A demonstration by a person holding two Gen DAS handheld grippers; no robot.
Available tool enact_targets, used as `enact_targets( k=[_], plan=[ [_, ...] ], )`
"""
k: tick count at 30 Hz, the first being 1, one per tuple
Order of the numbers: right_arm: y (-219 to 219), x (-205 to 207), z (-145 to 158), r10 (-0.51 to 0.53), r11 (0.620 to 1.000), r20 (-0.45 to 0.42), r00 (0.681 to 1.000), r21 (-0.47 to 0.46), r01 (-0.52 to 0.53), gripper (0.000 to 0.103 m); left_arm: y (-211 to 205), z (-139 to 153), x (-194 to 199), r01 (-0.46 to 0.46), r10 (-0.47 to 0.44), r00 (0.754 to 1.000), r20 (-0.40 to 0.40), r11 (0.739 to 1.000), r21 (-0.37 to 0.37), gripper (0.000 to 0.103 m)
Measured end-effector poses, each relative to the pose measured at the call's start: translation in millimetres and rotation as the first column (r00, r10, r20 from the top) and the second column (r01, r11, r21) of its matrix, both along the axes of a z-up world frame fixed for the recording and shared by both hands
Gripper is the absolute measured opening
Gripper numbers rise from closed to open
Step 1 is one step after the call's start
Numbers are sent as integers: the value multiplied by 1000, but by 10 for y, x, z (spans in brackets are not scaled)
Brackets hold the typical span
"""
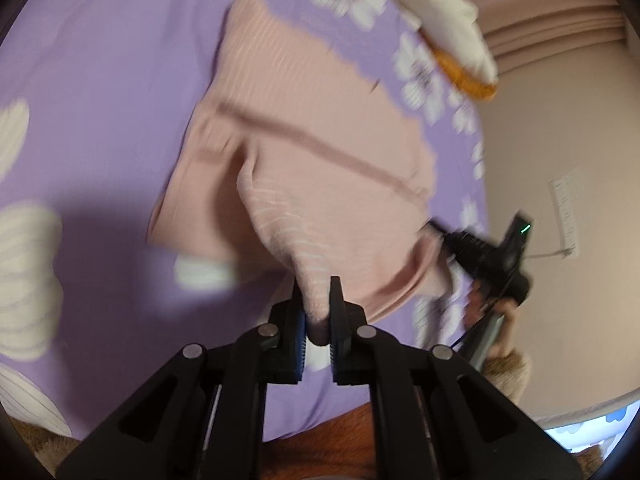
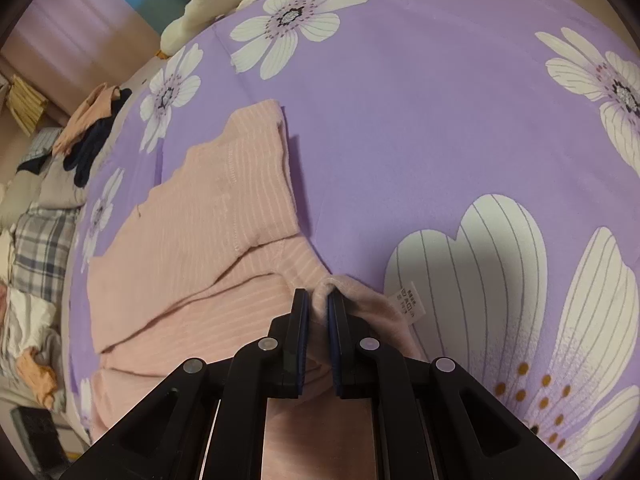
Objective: Fold small clothes
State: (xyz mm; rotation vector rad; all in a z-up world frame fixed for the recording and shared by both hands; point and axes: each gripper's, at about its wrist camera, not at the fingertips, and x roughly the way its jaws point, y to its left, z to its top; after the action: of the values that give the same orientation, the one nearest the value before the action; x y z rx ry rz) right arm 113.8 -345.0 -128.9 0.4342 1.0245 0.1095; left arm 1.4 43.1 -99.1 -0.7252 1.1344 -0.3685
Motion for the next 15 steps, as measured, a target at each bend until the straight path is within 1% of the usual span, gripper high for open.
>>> enact_targets(
  k=[2, 4, 7, 10, 13, 15],
  plan=[
    [-37, -4, 39, -3, 1000, -3, 1000, 29, 3, 9, 42, 179, 95, -13, 14, 999, 48, 1000, -10, 8],
    [-57, -4, 74, -2, 999, -1, 1000, 43, 2, 9, 70, 296, 201, -19, 20, 996, 84, 1000, -9, 8],
    [-62, -16, 125, -4, 999, 13, 1000, 44, 3, 9, 99, 395, 394, -47, 44, 993, 113, 999, 21, 8],
    [-76, -9, 156, -8, 998, 19, 1000, 58, 7, 9, 141, 387, 654, -68, 67, 991, 116, 998, 7, 7],
    [-116, 28, 163, -24, 997, 14, 1000, 72, 23, 9, 167, 311, 923, -97, 93, 990, 110, 995, 38, 8],
    [-166, 69, 160, -42, 995, 9, 999, 86, 41, 9, 179, 199, 1122, -109, 105, 991, 78, 993, 43, 8]
  ],
)
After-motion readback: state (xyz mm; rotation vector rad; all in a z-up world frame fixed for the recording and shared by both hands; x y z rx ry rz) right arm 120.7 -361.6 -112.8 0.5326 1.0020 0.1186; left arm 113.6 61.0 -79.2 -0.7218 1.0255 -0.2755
